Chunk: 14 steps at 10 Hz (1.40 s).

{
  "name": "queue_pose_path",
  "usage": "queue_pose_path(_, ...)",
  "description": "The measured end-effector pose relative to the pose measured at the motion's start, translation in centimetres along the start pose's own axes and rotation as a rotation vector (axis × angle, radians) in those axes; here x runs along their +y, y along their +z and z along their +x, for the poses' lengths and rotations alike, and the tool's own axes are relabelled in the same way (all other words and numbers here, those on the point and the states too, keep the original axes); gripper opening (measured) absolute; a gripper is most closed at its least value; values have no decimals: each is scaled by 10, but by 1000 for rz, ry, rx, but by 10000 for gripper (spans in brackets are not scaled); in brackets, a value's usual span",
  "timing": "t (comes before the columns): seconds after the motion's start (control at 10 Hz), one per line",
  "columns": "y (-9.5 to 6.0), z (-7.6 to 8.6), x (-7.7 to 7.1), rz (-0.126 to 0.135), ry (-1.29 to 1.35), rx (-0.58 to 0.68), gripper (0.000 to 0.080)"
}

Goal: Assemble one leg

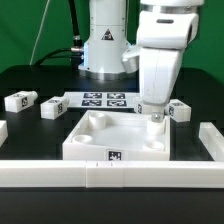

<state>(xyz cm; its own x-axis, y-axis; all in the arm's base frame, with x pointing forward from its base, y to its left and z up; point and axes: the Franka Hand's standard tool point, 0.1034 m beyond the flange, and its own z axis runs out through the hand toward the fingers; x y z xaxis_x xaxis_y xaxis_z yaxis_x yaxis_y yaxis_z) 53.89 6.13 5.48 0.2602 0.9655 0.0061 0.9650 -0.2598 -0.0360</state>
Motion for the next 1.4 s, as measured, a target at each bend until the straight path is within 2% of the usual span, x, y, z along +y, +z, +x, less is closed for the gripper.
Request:
queue_pose_path(0.1, 8, -9, -16, -2, -35, 4, 650)
queue_pose_path(0.2, 13, -16, -26, 9, -39, 1, 650)
queue_pose_path(0.4, 21, -31, -33, 12, -37, 4, 650)
queue_pose_path(0.6, 33, -39, -37, 31, -22, 3, 650)
queue_pose_path(0.9, 46, -39, -40, 51, -16, 3, 650)
queue_pose_path(1.1, 48, -39, -41, 56, -16, 2, 641)
queue_pose_path(1.2, 48, -39, -41, 56, -15, 2, 478)
queue_pose_path(1.3, 48, -39, -41, 56, -15, 2, 478)
queue_pose_path(1.4, 48, -39, -41, 57, -15, 2, 282)
